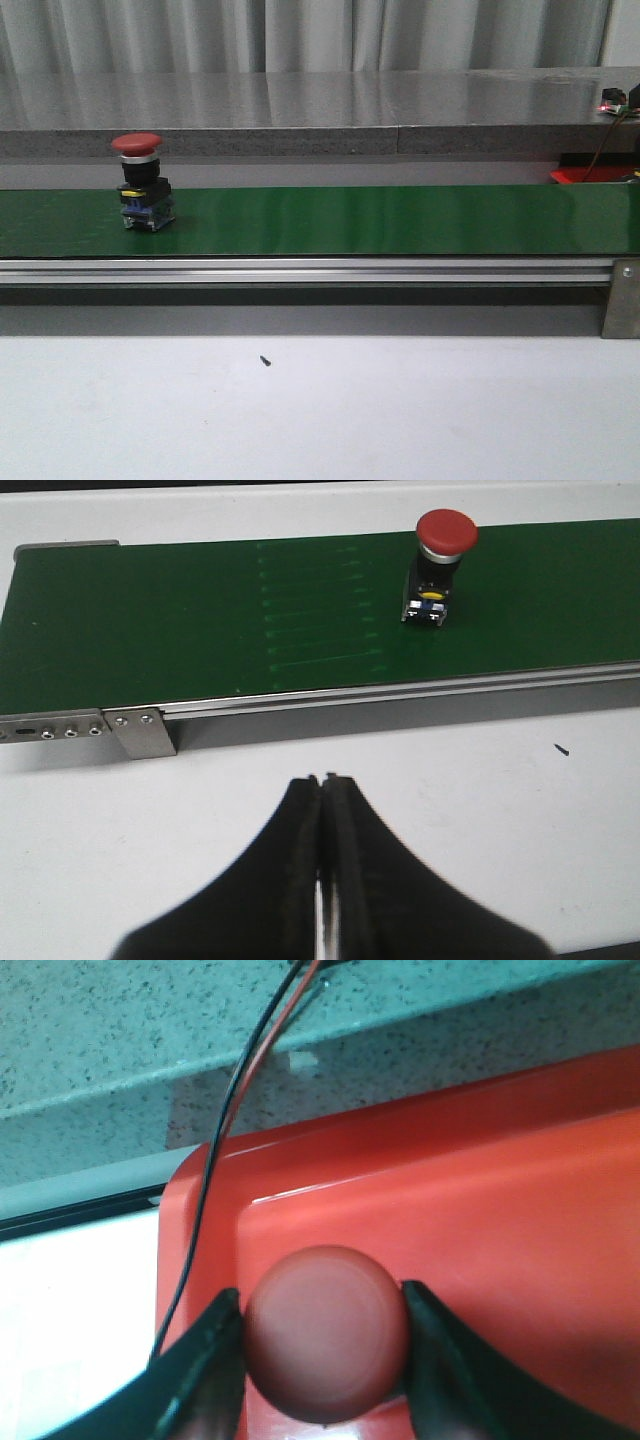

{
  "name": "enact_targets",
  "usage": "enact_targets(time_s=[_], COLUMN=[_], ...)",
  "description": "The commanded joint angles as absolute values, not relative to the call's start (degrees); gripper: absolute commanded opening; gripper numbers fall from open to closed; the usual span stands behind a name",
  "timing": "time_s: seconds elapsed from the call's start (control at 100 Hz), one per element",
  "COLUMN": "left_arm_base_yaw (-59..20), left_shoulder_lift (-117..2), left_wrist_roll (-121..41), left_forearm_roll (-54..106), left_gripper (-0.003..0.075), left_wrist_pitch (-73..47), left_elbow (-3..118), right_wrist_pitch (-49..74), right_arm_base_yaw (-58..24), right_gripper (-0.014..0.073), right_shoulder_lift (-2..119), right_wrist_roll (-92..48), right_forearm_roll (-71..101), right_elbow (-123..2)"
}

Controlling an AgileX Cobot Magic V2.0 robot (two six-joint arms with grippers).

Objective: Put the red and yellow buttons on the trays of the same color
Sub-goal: 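Move the right gripper back over the next red button on the belt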

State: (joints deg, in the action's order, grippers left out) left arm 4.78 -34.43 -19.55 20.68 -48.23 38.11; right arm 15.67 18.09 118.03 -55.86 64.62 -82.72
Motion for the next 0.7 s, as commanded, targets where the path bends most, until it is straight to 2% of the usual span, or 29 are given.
enact_targets(time_s=[0.0,0.11,0.25,0.69], left_arm_base_yaw=[4.41,4.41,4.41,4.41], left_shoulder_lift=[-34.59,-34.59,-34.59,-34.59], left_wrist_roll=[-19.35,-19.35,-19.35,-19.35], left_forearm_roll=[22.34,22.34,22.34,22.34], left_gripper=[-0.002,-0.002,-0.002,-0.002], left_wrist_pitch=[-44.33,-44.33,-44.33,-44.33], left_elbow=[39.5,39.5,39.5,39.5], right_wrist_pitch=[14.7,14.75,15.35,24.38], right_arm_base_yaw=[18.46,18.46,18.46,18.26], right_gripper=[0.0361,0.0451,0.052,0.0526], right_shoulder_lift=[114.68,114.68,114.68,108.53], right_wrist_roll=[-56.76,-56.82,-56.82,-58.37], right_forearm_roll=[66.05,66.05,66.05,65.58], right_elbow=[-84.66,-84.66,-84.66,-84.66])
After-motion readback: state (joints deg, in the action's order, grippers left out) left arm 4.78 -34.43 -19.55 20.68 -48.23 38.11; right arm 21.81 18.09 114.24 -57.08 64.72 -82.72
